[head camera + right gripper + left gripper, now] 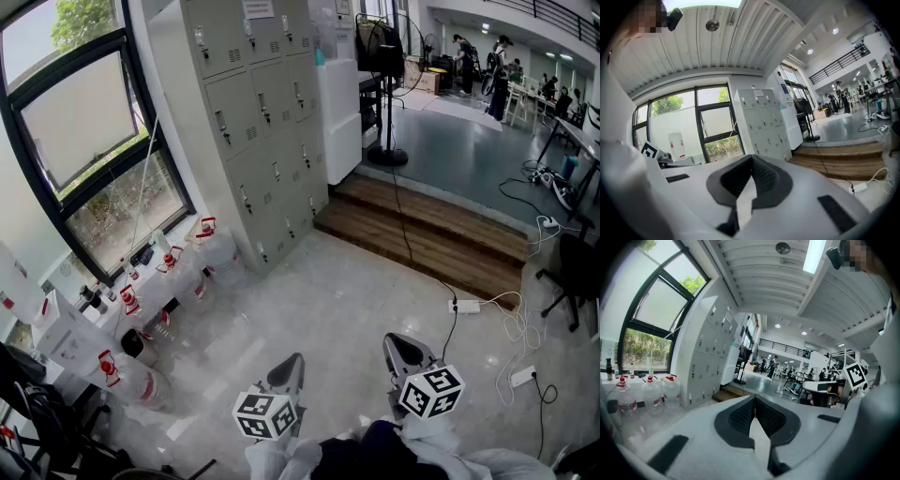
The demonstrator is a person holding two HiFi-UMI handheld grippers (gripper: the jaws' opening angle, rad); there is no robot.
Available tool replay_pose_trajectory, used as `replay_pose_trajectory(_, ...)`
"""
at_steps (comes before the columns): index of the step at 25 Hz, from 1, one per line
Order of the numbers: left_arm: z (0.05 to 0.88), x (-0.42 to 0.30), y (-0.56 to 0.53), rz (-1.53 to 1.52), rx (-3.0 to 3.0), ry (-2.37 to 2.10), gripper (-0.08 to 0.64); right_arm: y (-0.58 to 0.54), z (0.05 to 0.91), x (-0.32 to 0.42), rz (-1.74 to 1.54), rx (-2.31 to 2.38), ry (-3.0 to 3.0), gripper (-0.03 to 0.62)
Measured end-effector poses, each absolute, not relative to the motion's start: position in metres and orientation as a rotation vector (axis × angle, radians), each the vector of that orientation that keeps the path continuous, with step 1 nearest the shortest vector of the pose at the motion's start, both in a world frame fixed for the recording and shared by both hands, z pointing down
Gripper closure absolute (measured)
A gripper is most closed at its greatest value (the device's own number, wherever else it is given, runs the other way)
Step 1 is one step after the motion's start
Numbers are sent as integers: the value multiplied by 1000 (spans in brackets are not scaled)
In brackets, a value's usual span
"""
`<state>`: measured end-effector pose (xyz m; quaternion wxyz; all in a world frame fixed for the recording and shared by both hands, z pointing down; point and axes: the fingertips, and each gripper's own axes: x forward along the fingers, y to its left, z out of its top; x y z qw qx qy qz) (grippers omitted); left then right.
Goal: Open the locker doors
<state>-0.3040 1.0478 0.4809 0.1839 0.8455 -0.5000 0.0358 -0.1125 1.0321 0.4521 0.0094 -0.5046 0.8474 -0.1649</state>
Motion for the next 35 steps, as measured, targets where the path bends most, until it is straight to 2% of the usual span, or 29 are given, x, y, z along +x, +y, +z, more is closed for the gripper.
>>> replay_pose_trajectory(22,504,-297,1054,137,2353,-1360,551,1037,484,-100,-654,-1685,2579,592)
replay_pose_trajectory(35,500,-305,980,155,2338,-1438,551,954,486,-114,-649,-1597,2634,592)
